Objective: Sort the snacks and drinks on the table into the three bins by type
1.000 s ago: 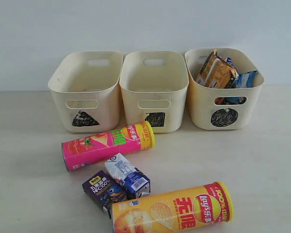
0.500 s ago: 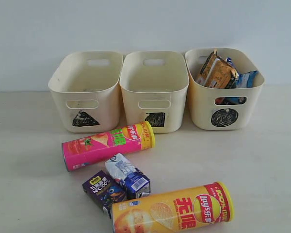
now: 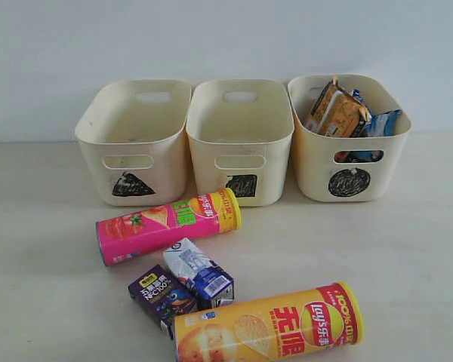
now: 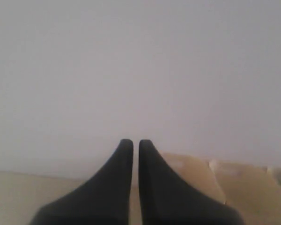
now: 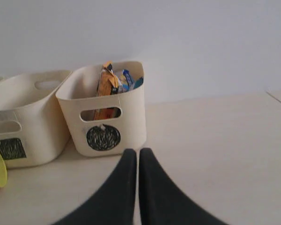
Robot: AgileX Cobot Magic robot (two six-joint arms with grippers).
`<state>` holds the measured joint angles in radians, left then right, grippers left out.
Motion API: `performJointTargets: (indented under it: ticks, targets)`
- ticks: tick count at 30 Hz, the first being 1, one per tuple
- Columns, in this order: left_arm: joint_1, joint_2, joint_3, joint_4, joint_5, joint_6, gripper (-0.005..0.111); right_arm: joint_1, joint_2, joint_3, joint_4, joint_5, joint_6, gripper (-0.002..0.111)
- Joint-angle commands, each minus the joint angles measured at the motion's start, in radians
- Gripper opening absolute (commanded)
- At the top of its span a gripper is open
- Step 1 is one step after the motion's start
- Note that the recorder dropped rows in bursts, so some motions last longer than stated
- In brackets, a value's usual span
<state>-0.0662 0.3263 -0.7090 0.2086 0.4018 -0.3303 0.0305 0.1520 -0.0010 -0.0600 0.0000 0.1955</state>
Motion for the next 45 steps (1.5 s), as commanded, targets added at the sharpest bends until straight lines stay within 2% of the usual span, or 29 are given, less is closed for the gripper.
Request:
performJointTargets:
  ticks: [1,5,8,11,15,17,31,37,39,45]
  targets:
    - [-0.024,0.121,-0.122,-0.227,0.231,0.421,0.004,0.002,0.001,0.001,-0.001,0.035,-0.004,0.0]
    - [-0.067,0.174,-0.191,-0.308,0.262,0.487,0.004,0.002,0.001,0.001,-0.001,0.049,-0.023,0.0]
    - [-0.104,0.231,-0.258,-0.262,0.388,0.541,0.004,0.002,0.001,0.001,-0.001,0.07,-0.008,0.0]
    - [-0.148,0.293,-0.322,-0.22,0.534,0.529,0.004,0.002,0.001,0.001,-0.001,0.065,-0.006,0.0]
    - [-0.198,0.397,-0.402,-0.295,0.754,0.557,0.004,0.002,0.001,0.001,-0.001,0.063,0.005,0.0]
    - [-0.228,0.444,-0.428,-0.336,0.819,0.601,0.004,0.002,0.001,0.001,-0.001,0.063,0.005,0.0]
    - [-0.462,0.717,-0.449,-0.618,0.819,0.823,0.004,0.002,0.001,0.001,0.003,0.063,0.016,0.0]
    - [-0.594,0.844,-0.453,-0.619,0.819,0.873,0.004,0.002,0.001,0.001,0.005,0.063,0.027,0.0]
    - [-0.635,0.896,-0.462,-0.616,0.774,0.873,0.004,0.002,0.001,0.001,0.005,0.063,0.028,0.0]
    - [-0.696,1.059,-0.52,-0.596,0.679,0.873,0.004,0.002,0.001,0.001,0.005,0.063,0.028,0.0]
